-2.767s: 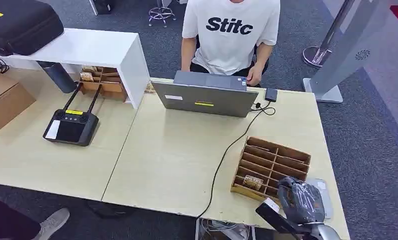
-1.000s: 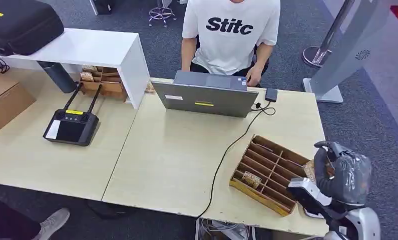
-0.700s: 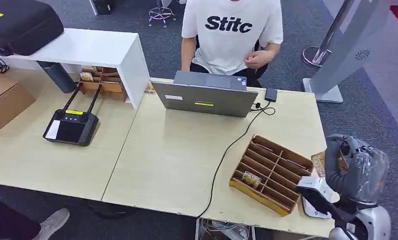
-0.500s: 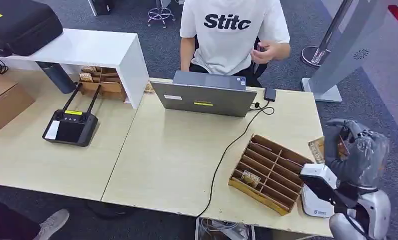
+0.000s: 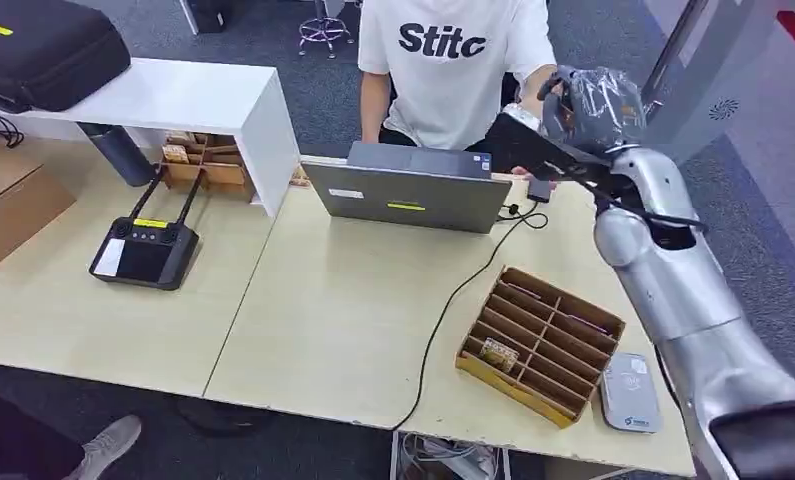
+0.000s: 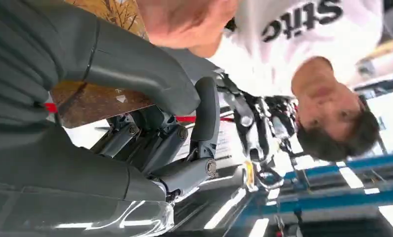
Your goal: Pass the card to the sensor for recognition and then transmit it.
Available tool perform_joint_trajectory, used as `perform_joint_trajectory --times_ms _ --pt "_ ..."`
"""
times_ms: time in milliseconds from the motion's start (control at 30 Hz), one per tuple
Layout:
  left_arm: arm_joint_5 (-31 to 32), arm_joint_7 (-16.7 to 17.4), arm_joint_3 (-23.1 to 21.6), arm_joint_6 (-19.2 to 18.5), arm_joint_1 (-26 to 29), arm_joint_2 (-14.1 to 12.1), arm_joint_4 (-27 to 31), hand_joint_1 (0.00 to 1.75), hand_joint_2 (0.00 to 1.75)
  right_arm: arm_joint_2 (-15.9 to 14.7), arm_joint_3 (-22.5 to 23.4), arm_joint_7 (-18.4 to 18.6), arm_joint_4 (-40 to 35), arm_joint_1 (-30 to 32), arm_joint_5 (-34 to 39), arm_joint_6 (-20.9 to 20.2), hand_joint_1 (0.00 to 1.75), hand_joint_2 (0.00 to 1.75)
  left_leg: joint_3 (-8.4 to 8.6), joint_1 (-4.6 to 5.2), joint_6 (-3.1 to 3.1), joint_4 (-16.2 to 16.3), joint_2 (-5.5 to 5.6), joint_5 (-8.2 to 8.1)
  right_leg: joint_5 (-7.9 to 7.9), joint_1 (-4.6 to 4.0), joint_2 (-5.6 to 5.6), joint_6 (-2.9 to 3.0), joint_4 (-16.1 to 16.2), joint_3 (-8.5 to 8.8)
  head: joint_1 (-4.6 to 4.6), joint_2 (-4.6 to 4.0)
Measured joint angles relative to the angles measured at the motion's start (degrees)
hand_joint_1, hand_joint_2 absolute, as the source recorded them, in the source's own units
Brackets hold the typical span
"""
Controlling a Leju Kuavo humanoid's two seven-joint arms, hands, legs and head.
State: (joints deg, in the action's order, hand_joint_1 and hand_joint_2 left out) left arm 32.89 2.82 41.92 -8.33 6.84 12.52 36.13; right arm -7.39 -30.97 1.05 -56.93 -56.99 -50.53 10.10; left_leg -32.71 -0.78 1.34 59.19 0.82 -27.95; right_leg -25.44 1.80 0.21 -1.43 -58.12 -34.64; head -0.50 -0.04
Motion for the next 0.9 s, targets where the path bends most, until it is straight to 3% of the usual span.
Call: perform_joint_trajectory --times_ms 200,433,567,733,900 --pt "-0.02 0.02 0.72 0.09 -0.70 -0.72 -3.52 0.00 1.75 2.83 -2.89 0.61 8.26 -3.95 -0.63 0.06 1.75 1.75 -0.07 0.00 0.00 0.00 0.00 -0.01 -0.01 0.00 0.00 -0.01 0.02 -0.07 0.00 0.00" --pt "0.00 0.17 1.09 0.11 -0.96 -1.18 -4.76 0.00 1.75 3.72 -4.05 0.63 11.27 -5.02 -0.63 -0.04 1.75 1.75 -0.09 0.01 -0.01 0.00 -0.01 -0.01 -0.01 0.01 0.00 -0.01 0.03 -0.09 0.00 0.00" --pt "0.72 2.60 1.36 -0.39 -0.89 -1.05 -4.80 0.00 1.75 4.35 -4.42 0.94 12.85 -5.38 -0.68 -0.85 1.75 1.75 -0.07 0.01 -0.01 0.00 -0.01 -0.01 -0.01 0.00 0.00 0.00 0.03 -0.09 0.00 0.00" --pt "1.86 5.44 2.36 -3.15 0.61 0.68 -1.68 0.00 1.75 4.81 -5.25 1.16 14.37 -5.35 -0.48 -0.50 1.75 1.75 -0.08 0.01 0.00 0.00 0.00 -0.01 -0.01 0.00 0.00 0.00 0.02 -0.12 0.00 0.00" --pt "2.80 6.10 3.06 -5.35 1.52 2.49 2.18 0.00 1.75 4.83 -5.56 1.81 15.18 -5.25 -0.28 0.06 1.75 1.75 -0.10 0.02 -0.01 0.00 0.00 -0.01 -0.01 0.01 0.00 -0.01 0.03 -0.13 0.00 0.00"
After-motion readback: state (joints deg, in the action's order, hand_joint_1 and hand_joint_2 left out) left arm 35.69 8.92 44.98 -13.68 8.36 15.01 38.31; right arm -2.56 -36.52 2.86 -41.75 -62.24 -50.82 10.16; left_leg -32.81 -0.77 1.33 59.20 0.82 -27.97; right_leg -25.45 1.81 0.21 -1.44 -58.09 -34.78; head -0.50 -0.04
